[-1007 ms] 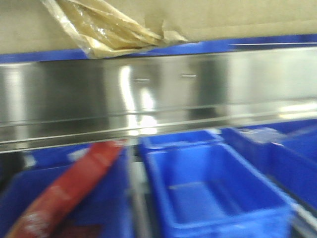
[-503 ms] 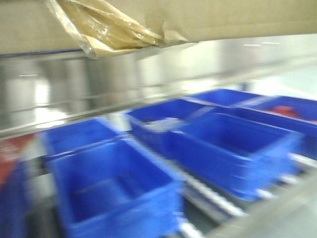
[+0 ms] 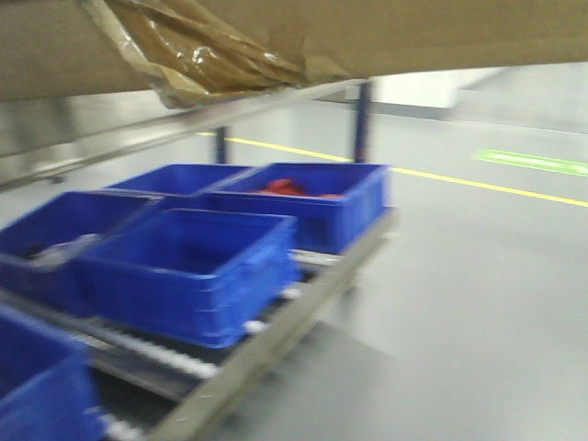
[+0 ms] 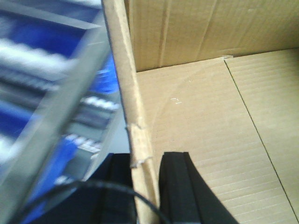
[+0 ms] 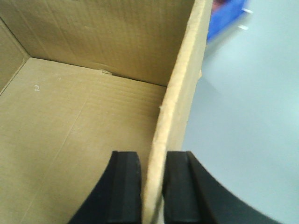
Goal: Grab carton from right shelf to conveyor
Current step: 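Hold the carton with both grippers while the base drives to the conveyor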
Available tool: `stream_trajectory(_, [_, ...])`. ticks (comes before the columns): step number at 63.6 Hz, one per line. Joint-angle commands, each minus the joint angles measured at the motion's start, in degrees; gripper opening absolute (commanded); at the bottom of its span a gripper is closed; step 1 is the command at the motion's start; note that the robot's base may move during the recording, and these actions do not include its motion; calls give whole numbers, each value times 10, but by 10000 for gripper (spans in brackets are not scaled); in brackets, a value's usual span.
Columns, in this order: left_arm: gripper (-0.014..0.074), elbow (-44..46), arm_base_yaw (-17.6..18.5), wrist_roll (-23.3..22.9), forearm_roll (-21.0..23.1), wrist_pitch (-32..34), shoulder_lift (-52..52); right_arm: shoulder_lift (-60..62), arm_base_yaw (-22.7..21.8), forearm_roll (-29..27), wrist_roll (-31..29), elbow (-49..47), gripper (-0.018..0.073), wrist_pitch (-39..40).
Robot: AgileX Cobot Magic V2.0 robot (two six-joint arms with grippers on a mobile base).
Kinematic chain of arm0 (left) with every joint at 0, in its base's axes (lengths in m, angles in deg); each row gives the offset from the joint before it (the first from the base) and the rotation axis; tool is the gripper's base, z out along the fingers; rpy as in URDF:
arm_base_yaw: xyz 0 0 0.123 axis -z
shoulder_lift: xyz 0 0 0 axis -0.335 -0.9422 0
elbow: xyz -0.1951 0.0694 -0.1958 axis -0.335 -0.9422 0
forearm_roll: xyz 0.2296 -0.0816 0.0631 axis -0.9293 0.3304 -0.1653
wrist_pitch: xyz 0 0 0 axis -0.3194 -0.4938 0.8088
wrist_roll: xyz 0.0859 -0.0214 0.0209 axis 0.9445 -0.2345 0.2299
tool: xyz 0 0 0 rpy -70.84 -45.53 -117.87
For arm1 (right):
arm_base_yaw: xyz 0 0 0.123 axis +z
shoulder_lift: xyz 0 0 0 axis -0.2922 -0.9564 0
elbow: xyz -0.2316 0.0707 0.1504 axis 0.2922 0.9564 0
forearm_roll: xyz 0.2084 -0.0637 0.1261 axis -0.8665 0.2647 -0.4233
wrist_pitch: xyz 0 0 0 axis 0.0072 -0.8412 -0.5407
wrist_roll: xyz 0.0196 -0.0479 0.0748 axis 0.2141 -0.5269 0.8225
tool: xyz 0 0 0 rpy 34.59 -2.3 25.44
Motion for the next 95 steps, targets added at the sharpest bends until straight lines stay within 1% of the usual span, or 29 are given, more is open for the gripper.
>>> stream_trajectory(1, [-20,2,-1,6,-24,8,7,13,-1,11,-16,-4,-70,14])
stream_trajectory(95, [-20,2,-1,6,-26,8,7,13,-1,11,-16,-4,-70,14])
